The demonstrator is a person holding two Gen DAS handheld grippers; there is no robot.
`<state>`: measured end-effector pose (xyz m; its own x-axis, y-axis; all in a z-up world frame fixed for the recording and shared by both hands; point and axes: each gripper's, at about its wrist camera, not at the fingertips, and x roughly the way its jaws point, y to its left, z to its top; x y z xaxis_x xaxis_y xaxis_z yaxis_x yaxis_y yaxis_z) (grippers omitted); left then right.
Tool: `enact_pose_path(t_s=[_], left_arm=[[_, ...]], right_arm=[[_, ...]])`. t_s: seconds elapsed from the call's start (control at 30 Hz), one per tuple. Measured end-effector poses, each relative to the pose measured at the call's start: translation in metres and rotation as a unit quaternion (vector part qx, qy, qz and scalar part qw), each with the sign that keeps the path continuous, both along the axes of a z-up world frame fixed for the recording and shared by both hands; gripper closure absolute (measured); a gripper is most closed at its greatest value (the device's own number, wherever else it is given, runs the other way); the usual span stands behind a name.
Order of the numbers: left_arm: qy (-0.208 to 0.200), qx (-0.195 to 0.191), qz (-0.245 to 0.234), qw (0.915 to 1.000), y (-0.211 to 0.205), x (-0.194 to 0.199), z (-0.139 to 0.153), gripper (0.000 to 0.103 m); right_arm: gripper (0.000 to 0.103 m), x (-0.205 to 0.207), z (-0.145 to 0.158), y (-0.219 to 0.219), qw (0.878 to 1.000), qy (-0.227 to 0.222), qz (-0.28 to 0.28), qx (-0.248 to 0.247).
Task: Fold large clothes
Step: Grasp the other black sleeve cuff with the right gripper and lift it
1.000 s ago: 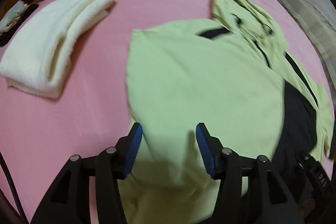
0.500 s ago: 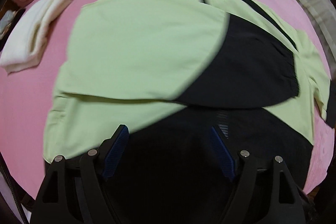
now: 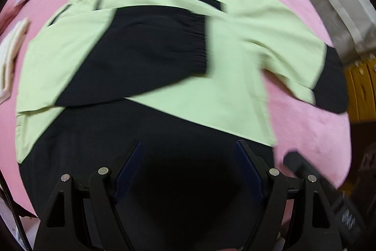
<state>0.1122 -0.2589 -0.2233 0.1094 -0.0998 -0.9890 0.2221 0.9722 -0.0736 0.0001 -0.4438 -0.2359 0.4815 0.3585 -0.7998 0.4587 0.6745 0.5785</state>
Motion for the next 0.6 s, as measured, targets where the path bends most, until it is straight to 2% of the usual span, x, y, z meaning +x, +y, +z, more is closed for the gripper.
enact_pose_path(t_s=[0.17,0.27,0.53,0.6], left_arm=[[0.017,0.001,-0.062,0.998,-0.063,-0.013,0.003,0.025],[0.02,0.006,-0.091,0.9957,-0.09,-0.014,0.005,0.025],[0.026,0.015,-0.113,0.9931,-0.137,-0.001,0.001,0.025],[0.028,0.019,-0.113,0.993,-0.142,0.002,-0.001,0.025]], right_arm=[[0.025,-0.026,-0.002,-0.064,0.996,0.008,-0.087,0.002],[0.025,-0.04,-0.009,-0.102,0.989,0.015,-0.144,0.006],[0.025,-0.05,-0.021,-0.182,0.967,0.004,-0.255,-0.006],[0.025,-0.049,-0.025,-0.202,0.957,-0.009,-0.289,-0.005]])
